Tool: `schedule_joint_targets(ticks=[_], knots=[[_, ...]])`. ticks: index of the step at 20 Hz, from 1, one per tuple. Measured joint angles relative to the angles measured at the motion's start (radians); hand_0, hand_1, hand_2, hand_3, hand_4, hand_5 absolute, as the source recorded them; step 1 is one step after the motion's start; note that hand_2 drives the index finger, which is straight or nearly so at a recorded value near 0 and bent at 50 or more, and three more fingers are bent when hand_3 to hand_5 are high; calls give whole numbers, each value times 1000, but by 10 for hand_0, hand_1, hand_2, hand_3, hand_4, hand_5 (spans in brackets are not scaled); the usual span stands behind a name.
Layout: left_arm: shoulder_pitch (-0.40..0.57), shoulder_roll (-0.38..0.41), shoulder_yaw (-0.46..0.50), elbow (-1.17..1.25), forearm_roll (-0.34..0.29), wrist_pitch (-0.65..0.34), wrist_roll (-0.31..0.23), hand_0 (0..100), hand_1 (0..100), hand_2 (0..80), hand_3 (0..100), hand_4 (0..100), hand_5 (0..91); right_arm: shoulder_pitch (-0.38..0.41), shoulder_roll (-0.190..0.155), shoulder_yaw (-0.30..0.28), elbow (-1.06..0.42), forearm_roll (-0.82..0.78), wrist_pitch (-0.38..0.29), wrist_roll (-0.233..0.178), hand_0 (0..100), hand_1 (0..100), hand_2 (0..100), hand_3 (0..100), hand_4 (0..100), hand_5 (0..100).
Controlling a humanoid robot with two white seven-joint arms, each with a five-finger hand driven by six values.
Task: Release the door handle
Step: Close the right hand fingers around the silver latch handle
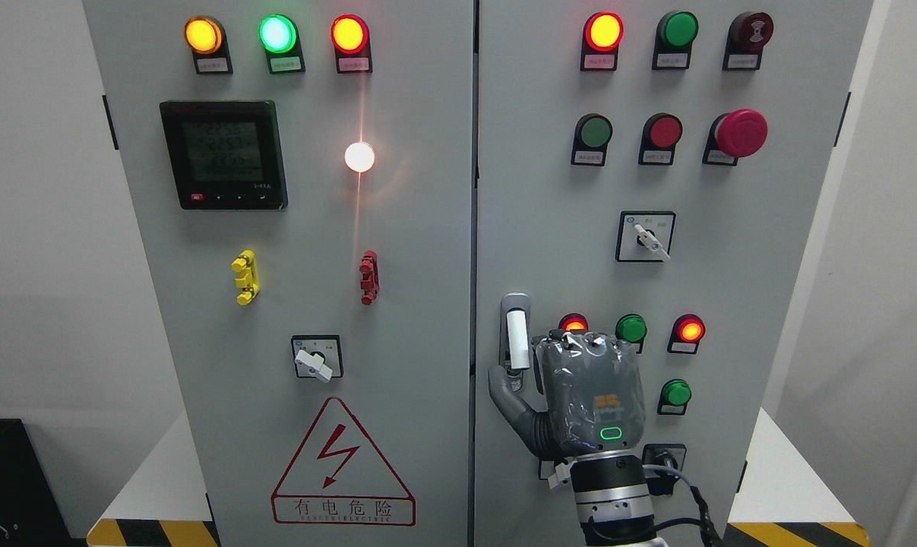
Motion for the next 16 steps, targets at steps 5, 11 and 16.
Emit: schedule_joint_targets(ticks=[5,11,16], knots=[[0,0,0,0,0,0,0,120,556,0,0,0,0,-5,1,-4,6,0,0,1,331,383,952,1000,1000,1000],[0,0,0,0,0,0,0,120,556,0,0,0,0,-8,1,-7,10,-1,0,3,344,384,952,1000,1000,1000],[0,0,0,0,0,0,0,120,556,0,0,0,0,-9,1,-10,13,-1,0,-1,356,383,952,1000,1000,1000]])
